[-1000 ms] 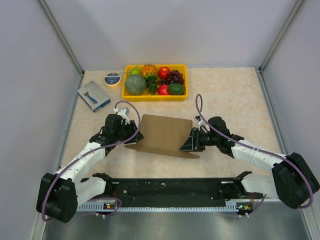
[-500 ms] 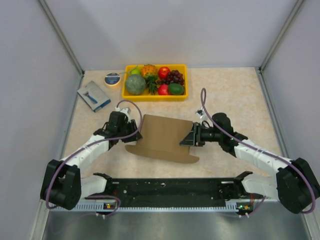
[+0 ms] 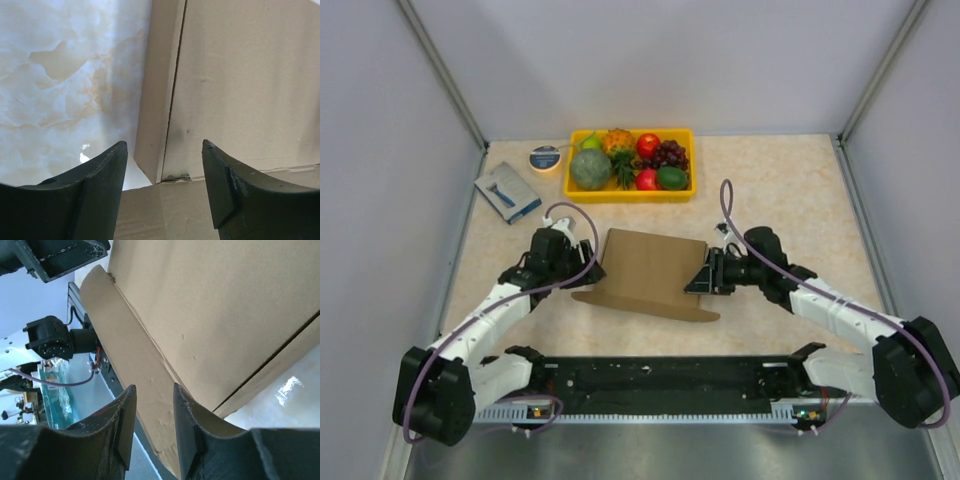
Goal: Fold the paper box
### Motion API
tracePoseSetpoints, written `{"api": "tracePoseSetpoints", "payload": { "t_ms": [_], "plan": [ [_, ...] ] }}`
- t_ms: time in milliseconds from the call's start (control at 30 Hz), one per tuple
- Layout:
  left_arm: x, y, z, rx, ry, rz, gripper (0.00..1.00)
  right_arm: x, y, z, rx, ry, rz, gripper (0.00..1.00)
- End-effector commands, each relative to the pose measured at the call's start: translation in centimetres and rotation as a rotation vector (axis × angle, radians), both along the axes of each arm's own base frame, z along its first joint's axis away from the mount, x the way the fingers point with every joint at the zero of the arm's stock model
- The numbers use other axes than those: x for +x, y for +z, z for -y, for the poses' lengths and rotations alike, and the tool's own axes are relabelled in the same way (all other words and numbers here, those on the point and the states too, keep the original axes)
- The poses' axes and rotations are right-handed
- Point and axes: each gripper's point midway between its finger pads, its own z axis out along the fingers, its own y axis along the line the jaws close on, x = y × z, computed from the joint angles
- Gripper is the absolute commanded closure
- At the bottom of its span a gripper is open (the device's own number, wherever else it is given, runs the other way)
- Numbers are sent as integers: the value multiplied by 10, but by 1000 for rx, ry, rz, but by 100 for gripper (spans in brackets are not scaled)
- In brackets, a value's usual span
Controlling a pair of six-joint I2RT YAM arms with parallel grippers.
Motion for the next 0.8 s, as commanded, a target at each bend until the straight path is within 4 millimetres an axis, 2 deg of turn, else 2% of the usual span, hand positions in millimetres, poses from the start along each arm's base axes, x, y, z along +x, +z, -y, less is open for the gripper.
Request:
{"api": "tracePoseSetpoints", "payload": {
  "t_ms": [0, 100, 133, 167, 200, 233, 300, 333, 367, 400, 467, 500, 533, 567, 600, 633, 667, 700, 733, 767],
  "plan": [
    [-8, -28, -1, 27, -10, -84, 39, 10, -15, 0, -13, -10, 18, 64],
    [-15, -49, 5, -2, -29, -139, 57, 6, -42, 8, -76, -27, -17, 65],
    [-17, -51, 4, 3, -25, -147, 59, 10, -50, 15, -128, -49, 7, 65],
    [-16, -52, 2, 12, -20, -142, 59, 15, -48, 18, -148, -59, 30, 65],
    [-18, -51, 0, 24, -23, -143, 60, 8, -54, 25, -194, -56, 0, 65],
    [-18, -49, 0, 26, -21, -137, 59, 10, -42, 26, -190, -45, 63, 64],
    [-16, -36, -3, 32, -15, -95, 56, 13, -22, 28, -199, -41, 137, 62],
    [-15, -30, -3, 28, -14, -78, 53, 10, -19, 33, -245, -20, 171, 53],
    [-14, -21, -4, 22, -11, -50, 52, 14, 7, 30, -229, -13, 256, 48],
    [-13, -14, -4, 17, -4, -41, 50, 13, 18, 27, -240, 3, 301, 37],
    [-11, 6, -4, -1, 10, 7, 44, -4, 45, 11, -289, 113, 445, 27],
    [-8, 19, -6, -10, 37, 42, 41, -12, 50, 5, -318, 154, 492, 20],
    [-10, 26, -11, -6, 59, 54, 37, -32, 59, -9, -382, 245, 610, 16],
    [-9, 49, -14, -32, 90, 124, 35, -40, 56, -14, -437, 290, 653, 14],
    [-7, 56, -25, -9, 148, 155, 34, -48, 55, -20, -492, 325, 713, 11],
    [-11, 62, -31, -5, 181, 164, 33, -40, 60, -19, -585, 297, 811, 10],
    [-13, 78, -40, -20, 236, 216, 29, -64, 44, -32, -652, 413, 853, 9],
    [-15, 85, -45, -23, 268, 237, 28, -67, 40, -36, -705, 435, 889, 9],
    [-17, 89, -51, -21, 300, 252, 27, -59, 50, -40, -774, 397, 955, 8],
    [-25, 97, -55, -41, 323, 268, 25, -70, 43, -45, -839, 451, 991, 8]
  ]
}}
